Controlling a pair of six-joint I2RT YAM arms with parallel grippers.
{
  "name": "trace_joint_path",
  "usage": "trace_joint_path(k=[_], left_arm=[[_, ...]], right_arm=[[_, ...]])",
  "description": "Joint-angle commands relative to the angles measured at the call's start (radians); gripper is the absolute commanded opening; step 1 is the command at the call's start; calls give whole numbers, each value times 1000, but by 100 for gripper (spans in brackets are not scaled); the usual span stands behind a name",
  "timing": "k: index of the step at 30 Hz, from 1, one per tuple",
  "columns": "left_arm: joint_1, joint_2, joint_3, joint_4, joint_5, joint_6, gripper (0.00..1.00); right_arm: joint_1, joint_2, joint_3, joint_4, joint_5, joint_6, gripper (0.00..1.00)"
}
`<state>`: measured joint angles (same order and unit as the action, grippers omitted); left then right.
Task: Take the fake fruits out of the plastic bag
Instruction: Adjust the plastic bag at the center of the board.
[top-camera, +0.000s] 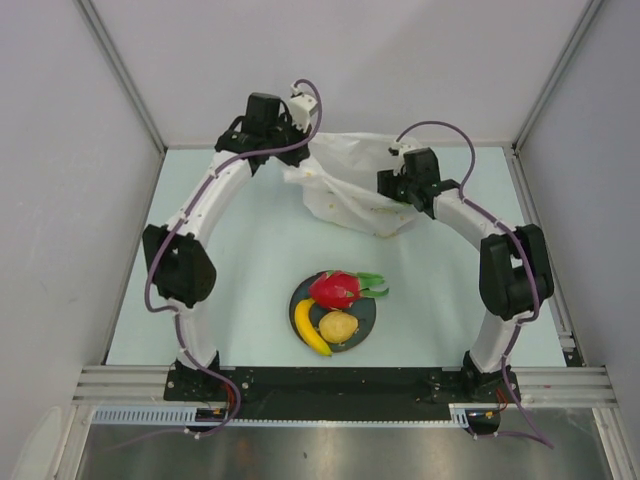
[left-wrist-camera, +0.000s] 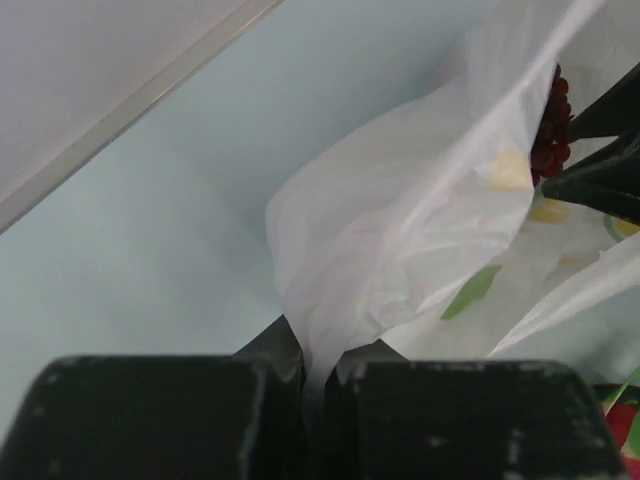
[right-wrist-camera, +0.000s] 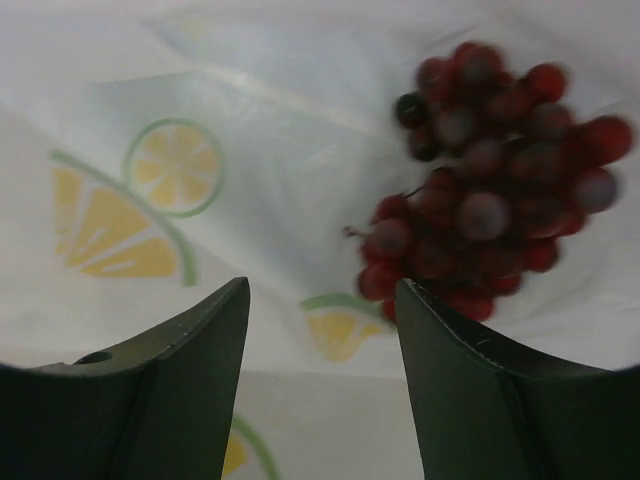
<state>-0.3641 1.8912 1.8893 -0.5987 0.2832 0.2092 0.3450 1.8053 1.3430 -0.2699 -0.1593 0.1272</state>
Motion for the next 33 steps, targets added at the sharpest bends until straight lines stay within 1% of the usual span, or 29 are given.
trace_joint_path(k=[1, 2, 3, 4, 5, 7, 8, 10, 13, 15, 16, 17, 19, 20, 22, 23, 24, 25, 26, 27, 29, 33], left_arm=[[16, 95, 232, -44, 86, 27, 0], [23, 109, 314, -47, 86, 15, 0], [46, 129, 350, -39, 86, 3, 0], [57, 132, 382, -29, 88, -7, 0], [68, 135, 436, 9, 86, -25, 0], [99, 114, 465, 62, 73, -43, 0], [108, 99, 475, 120, 71, -57, 0], [128, 63, 485, 161, 73, -65, 0], [134, 3, 495, 194, 88, -64, 0], [132, -30, 443, 185, 132, -77, 0], [131, -68, 412, 172, 152, -86, 0], [128, -95, 313, 145, 181, -91, 0], [111, -157, 147, 143, 201, -84, 0], [105, -240, -59, 184, 208, -74, 0], [73, -312, -261, 244, 174, -64, 0], [59, -349, -406, 275, 168, -57, 0], [27, -357, -459, 278, 165, -54, 0], [13, -360, -501, 275, 168, -60, 0], [-1, -365, -562, 275, 171, -68, 0], [-28, -368, -588, 283, 169, -73, 1], [-50, -382, -639, 316, 152, -93, 0], [-67, -405, -627, 312, 139, -128, 0]], right_arm=[[-63, 96, 112, 75, 105, -124, 64], [-73, 123, 149, 77, 124, -124, 64], [-86, 149, 245, 77, 154, -150, 64], [-90, 207, 295, 78, 158, -165, 64], [-93, 232, 345, 83, 199, -176, 65], [-90, 276, 488, 107, 257, -216, 67], [-89, 310, 534, 118, 279, -230, 67], [-78, 333, 628, 152, 343, -250, 67], [-55, 339, 645, 176, 372, -291, 68], [-40, 303, 604, 173, 356, -308, 68], [-25, 287, 573, 169, 345, -313, 67], [-18, 270, 496, 166, 331, -322, 67], [-5, 220, 409, 146, 282, -321, 68], [11, 201, 310, 144, 264, -314, 68], [23, 163, 213, 141, 227, -298, 68], [38, 152, 175, 136, 215, -294, 68], [45, 138, 104, 132, 201, -293, 69], [51, 129, 75, 133, 198, -293, 70], [58, 121, 50, 139, 202, -290, 71], [64, 112, 27, 141, 201, -287, 72], [66, 94, 25, 144, 190, -285, 73], [63, 78, 51, 169, 192, -291, 74]])
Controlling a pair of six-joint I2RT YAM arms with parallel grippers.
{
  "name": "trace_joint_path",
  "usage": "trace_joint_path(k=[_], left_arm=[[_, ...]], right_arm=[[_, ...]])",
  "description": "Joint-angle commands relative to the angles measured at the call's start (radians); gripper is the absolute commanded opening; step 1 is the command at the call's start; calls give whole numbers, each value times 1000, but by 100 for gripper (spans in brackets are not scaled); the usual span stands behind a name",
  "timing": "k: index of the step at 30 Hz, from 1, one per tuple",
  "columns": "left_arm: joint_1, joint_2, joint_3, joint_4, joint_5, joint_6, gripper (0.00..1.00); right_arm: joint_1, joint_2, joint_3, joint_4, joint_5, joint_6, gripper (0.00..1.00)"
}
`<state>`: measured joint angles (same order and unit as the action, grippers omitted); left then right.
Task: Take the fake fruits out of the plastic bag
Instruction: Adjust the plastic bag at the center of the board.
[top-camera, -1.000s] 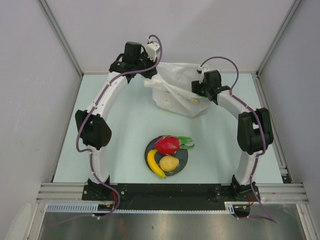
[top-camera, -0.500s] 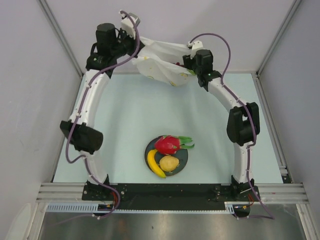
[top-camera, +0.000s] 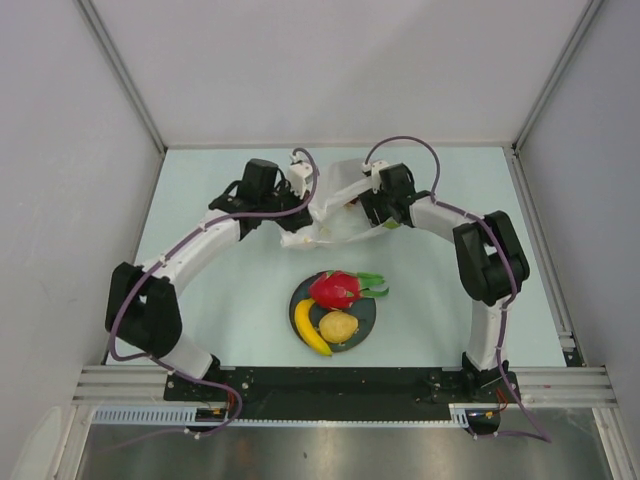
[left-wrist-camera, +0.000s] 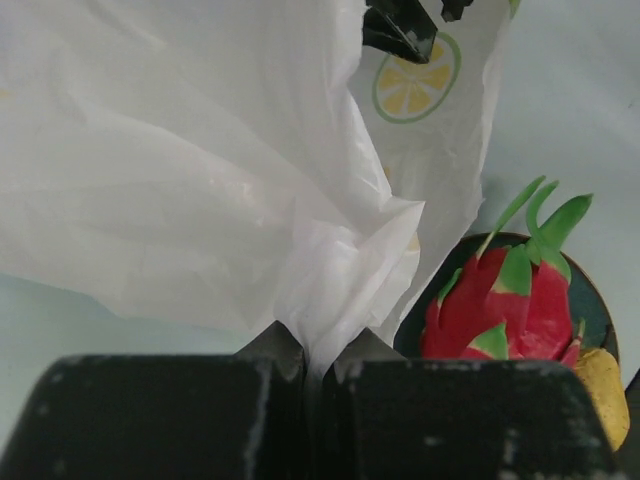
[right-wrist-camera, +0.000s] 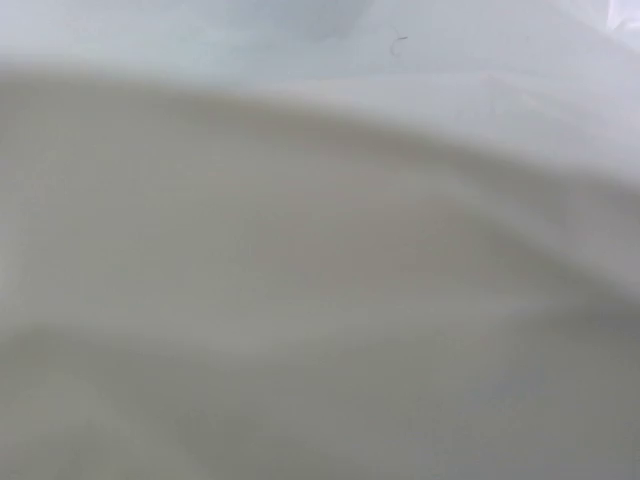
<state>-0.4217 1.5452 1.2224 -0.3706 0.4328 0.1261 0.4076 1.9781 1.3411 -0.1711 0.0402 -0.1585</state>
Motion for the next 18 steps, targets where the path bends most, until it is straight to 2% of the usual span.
trace_joint_path(k=[1, 3, 7, 9, 15, 18], left_arm=[[-9, -65, 45, 81, -22, -57, 0], [-9, -80, 66, 78, -32, -62, 0], [-8, -117, 86, 120, -63, -74, 0], [-8, -112, 104, 125, -71, -72, 0], [-9, -96, 117, 125, -60, -66, 0], [-9, -99, 88, 145, -55, -78, 0]], right_arm=[[0, -93, 75, 67, -11, 3, 74], [-3, -84, 92, 68, -31, 20, 75], [-1, -39, 147, 78, -83, 60, 84], [-4, 17, 219, 68, -79, 82, 87], [-4, 160, 433, 41, -46, 149, 87], [0, 185, 458, 36, -45, 174, 85]])
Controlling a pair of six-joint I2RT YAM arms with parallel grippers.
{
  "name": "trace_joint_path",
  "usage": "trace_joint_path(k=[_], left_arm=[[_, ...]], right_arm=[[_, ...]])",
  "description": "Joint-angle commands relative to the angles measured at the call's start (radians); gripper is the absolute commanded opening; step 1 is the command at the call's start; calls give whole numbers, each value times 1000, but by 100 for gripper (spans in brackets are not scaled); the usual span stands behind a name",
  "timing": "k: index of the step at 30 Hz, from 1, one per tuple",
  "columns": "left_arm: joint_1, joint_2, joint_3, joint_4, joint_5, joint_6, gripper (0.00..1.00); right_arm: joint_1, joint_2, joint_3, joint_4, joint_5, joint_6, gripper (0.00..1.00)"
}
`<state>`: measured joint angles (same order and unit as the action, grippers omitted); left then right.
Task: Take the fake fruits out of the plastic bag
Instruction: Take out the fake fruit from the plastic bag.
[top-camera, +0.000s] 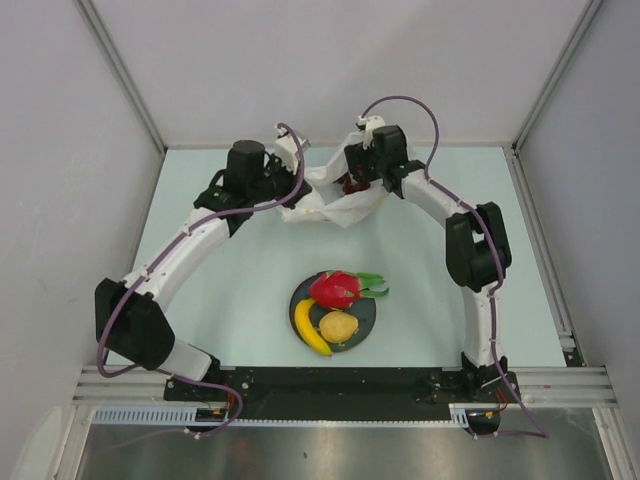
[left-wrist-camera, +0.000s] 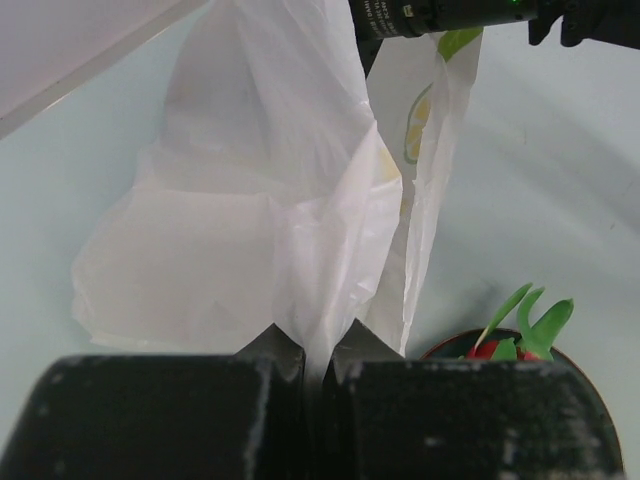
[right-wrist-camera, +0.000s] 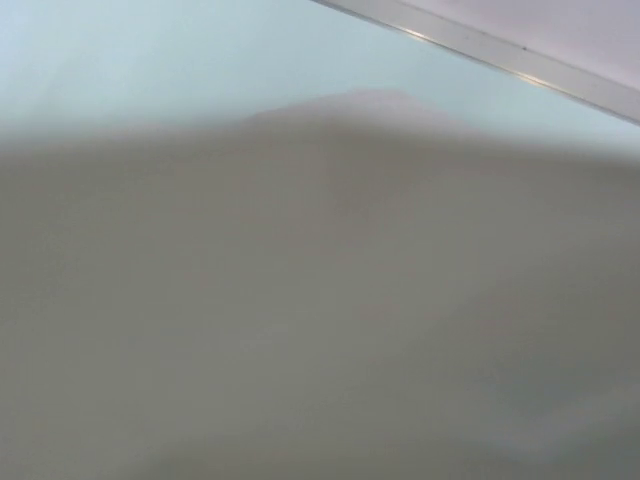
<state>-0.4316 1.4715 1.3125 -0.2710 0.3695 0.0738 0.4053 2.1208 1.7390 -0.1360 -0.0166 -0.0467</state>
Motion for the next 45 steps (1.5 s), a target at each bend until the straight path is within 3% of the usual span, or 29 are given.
trace_joint_path(k=[1, 10, 12, 14, 15, 18, 19, 30, 39, 45], left_arm=[[1, -25, -16, 49, 8, -26, 0], [-1, -19, -61, 33, -4, 4, 0], [-1, -22, -71, 33, -4, 10, 0], [-1, -23, -88, 32, -7, 11, 0], [-1, -23, -93, 33, -7, 9, 0], [-1, -23, -107, 44, -15, 11, 0], [-1, -23, -113, 49, -20, 8, 0], [-1, 42, -73, 110, -50, -39, 0], [-12, 95, -35, 125, -63, -51, 0], [-12, 116, -24, 122, -84, -39, 0]], right_arm=[[4, 50, 60, 3, 12, 68, 85], [43, 169, 103, 32, 113, 59, 86], [49, 191, 119, 47, 113, 50, 81], [47, 215, 142, 50, 99, 15, 69], [46, 217, 146, 52, 90, -1, 46], [38, 189, 165, 23, 27, -48, 4], [33, 174, 162, 15, -32, -50, 0], [7, -258, -139, -39, -391, -145, 0], [-34, -404, -150, -160, -566, -110, 0], [-42, -518, -130, -210, -605, -105, 0]])
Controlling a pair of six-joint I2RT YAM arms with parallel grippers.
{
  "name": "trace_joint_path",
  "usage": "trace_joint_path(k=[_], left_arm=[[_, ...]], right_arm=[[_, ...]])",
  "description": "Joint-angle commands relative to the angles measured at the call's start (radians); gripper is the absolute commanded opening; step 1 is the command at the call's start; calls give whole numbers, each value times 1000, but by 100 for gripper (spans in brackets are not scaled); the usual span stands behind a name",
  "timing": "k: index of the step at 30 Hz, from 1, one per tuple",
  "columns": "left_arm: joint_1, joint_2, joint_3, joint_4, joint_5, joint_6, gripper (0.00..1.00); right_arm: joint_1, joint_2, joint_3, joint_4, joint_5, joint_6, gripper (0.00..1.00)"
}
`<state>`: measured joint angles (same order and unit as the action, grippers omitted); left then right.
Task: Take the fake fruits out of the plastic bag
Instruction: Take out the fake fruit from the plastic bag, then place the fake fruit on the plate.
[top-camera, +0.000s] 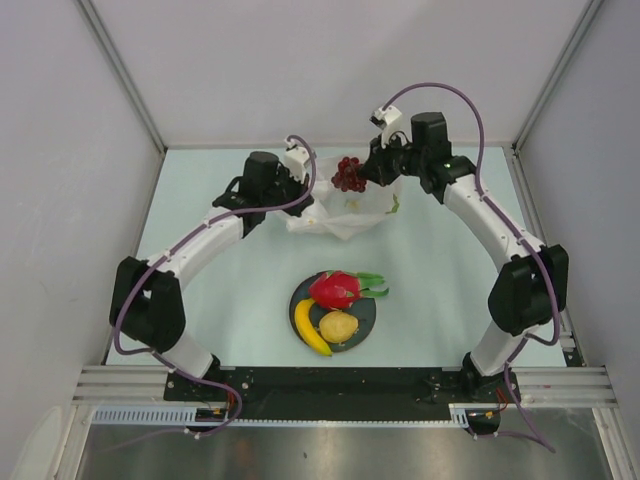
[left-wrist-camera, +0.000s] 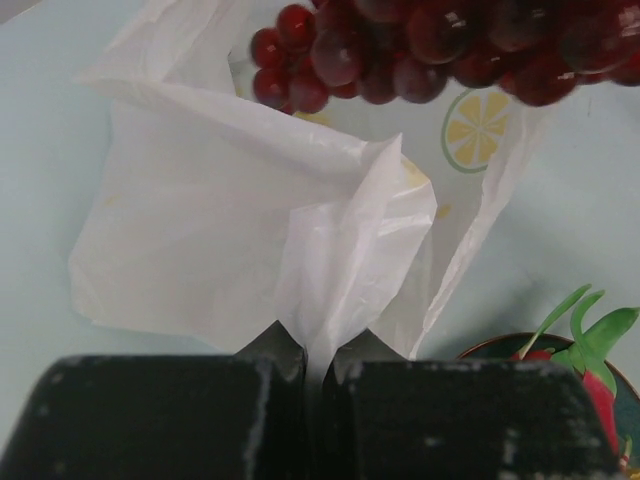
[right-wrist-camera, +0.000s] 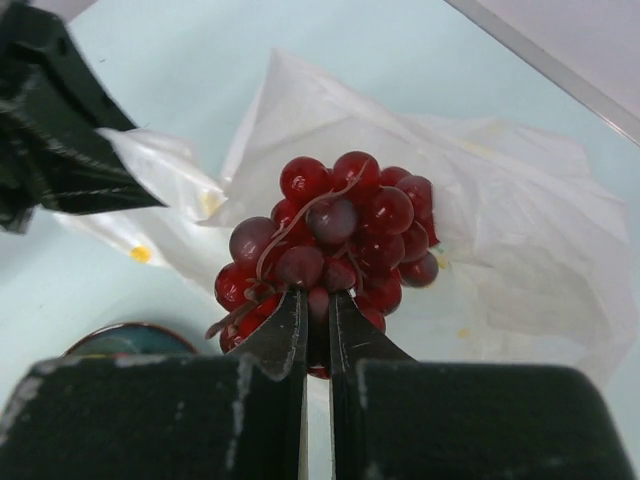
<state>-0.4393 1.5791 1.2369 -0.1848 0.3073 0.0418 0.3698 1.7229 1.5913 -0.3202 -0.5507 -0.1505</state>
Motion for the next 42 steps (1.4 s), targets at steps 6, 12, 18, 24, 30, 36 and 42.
trace_joint_path(k=[6, 12, 18, 24, 30, 36, 42], left_arm=[[1, 24, 96, 24, -54, 62, 0], [30, 59, 228, -7, -59, 84, 0], [39, 26, 332, -67, -27, 93, 84], [65, -121, 363, -230, 30, 185, 100], [91, -339, 305, -358, 76, 268, 100], [91, -510, 158, -369, 65, 291, 100], [132, -608, 59, -378, 102, 273, 100]], right_arm=[[1, -253, -45, -132, -78, -93, 0], [12, -382, -114, -262, -38, -198, 0], [112, -534, -195, -419, 35, -348, 0], [274, -655, -281, -497, 181, -373, 0], [331, -698, -283, -654, 212, -322, 0], [343, -691, -343, -700, 193, -262, 0], [345, -658, -395, -602, 182, -250, 0]])
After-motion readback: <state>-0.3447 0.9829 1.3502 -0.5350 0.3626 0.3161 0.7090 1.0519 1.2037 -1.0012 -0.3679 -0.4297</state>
